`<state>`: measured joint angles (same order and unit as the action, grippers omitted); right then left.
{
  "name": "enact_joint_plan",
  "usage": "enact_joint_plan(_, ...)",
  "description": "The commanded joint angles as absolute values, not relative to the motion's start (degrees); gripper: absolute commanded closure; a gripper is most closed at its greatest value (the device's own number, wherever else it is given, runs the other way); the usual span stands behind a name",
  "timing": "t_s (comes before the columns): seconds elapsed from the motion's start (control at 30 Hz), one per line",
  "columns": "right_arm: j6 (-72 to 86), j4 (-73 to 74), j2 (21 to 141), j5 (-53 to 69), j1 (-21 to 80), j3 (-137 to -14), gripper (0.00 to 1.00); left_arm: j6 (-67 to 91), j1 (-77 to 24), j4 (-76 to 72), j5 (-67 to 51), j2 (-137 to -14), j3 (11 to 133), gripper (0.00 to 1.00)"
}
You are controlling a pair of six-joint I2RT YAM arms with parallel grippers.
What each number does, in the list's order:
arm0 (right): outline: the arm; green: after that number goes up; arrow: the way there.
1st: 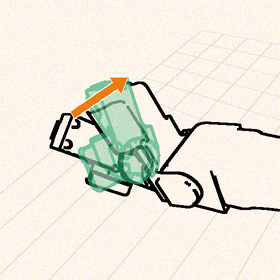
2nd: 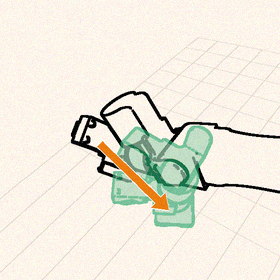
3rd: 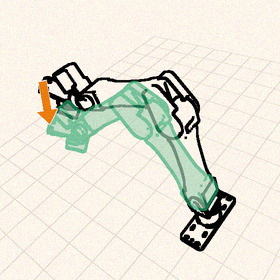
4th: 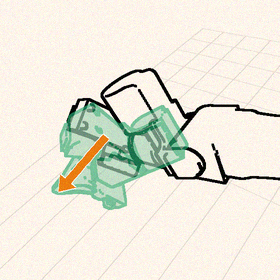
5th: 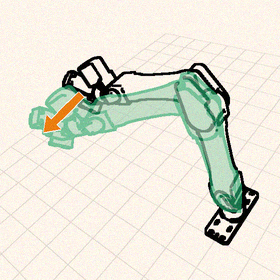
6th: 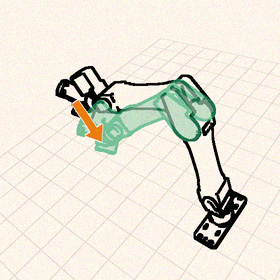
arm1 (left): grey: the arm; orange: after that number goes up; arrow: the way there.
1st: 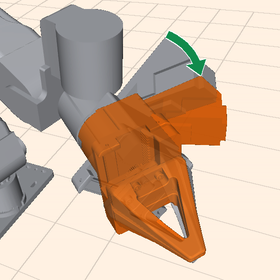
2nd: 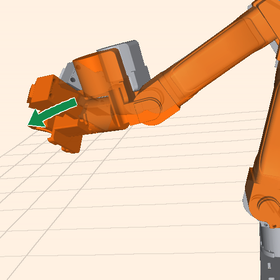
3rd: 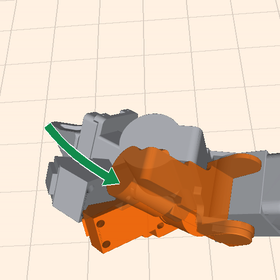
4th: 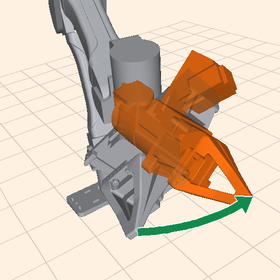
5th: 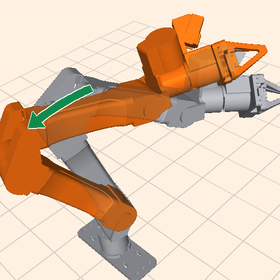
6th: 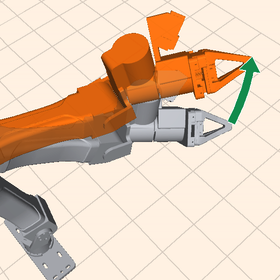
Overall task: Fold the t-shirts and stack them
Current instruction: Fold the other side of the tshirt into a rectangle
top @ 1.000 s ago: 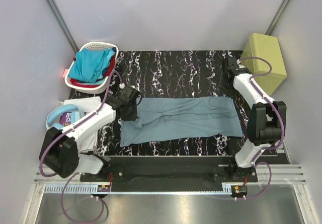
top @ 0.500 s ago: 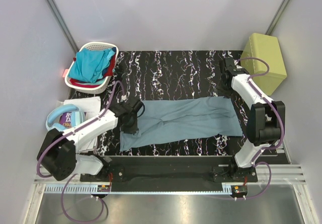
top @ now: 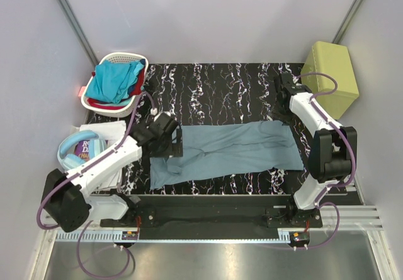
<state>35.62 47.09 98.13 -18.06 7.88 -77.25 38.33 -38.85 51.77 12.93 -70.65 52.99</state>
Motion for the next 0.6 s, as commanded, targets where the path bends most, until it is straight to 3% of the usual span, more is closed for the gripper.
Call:
enact_joint_plan(0.0, 35.59, 45.70, 97.64, -16.00, 8.26, -78.14, 0.52, 34.02, -37.09, 42.74, 15.74, -75.48, 60.20, 0.01)
enact_joint_plan(0.27, 36.65, 45.35, 100.55, -15.12, 8.26, -78.05, 0.58, 30.24, -31.13, 32.97, 8.98, -91.73, 66.96, 0.07)
enact_joint_plan(0.57, 39.20, 46.23, 94.40, -15.47, 8.26, -70.76, 0.57, 30.59, -30.32, 29.54, 4.05, -95.45, 64.35, 0.11)
